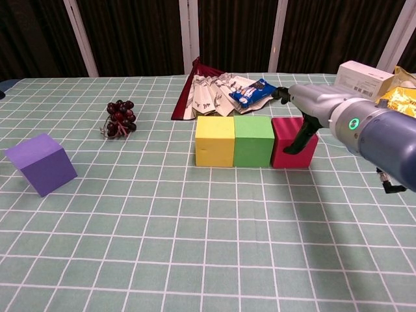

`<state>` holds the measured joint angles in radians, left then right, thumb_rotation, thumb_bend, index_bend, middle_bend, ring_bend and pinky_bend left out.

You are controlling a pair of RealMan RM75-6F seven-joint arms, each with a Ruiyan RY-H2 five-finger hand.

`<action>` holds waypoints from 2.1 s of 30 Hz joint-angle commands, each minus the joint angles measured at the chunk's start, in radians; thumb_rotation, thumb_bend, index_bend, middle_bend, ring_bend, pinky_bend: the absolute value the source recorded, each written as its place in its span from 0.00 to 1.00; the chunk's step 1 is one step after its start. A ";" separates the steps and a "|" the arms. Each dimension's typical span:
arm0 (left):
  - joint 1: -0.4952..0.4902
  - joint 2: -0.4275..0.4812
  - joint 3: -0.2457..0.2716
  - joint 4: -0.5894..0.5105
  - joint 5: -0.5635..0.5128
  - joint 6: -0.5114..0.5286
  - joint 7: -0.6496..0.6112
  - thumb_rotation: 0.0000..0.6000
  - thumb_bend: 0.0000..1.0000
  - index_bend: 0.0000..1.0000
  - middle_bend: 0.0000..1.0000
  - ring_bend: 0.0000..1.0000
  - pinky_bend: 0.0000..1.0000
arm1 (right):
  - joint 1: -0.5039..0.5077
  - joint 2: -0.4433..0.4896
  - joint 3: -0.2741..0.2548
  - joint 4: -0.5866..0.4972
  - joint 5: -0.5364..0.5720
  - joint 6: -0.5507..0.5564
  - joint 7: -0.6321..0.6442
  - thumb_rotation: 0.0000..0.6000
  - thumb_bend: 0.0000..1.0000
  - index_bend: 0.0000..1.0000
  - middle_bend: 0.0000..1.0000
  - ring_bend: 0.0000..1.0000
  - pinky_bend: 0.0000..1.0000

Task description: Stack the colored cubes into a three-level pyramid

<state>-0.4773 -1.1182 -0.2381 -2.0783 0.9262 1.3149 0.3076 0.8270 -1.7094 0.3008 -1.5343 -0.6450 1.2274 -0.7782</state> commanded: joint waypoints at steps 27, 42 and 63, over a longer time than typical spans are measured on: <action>0.017 0.021 0.008 -0.054 0.064 0.026 -0.008 1.00 0.15 0.00 0.03 0.00 0.00 | -0.163 0.194 -0.119 -0.314 -0.037 0.158 -0.011 1.00 0.25 0.00 0.13 0.01 0.00; 0.022 0.027 0.013 -0.067 0.084 0.027 -0.009 1.00 0.15 0.00 0.03 0.00 0.00 | -0.195 0.197 -0.150 -0.300 0.018 0.134 -0.012 1.00 0.25 0.00 0.13 0.01 0.00; 0.019 0.020 0.013 -0.060 0.076 0.023 -0.005 1.00 0.15 0.00 0.03 0.00 0.00 | -0.186 0.152 -0.142 -0.263 0.007 0.088 0.010 1.00 0.25 0.00 0.16 0.01 0.00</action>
<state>-0.4580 -1.0977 -0.2246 -2.1382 1.0027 1.3375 0.3026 0.6406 -1.5563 0.1587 -1.7974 -0.6375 1.3163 -0.7687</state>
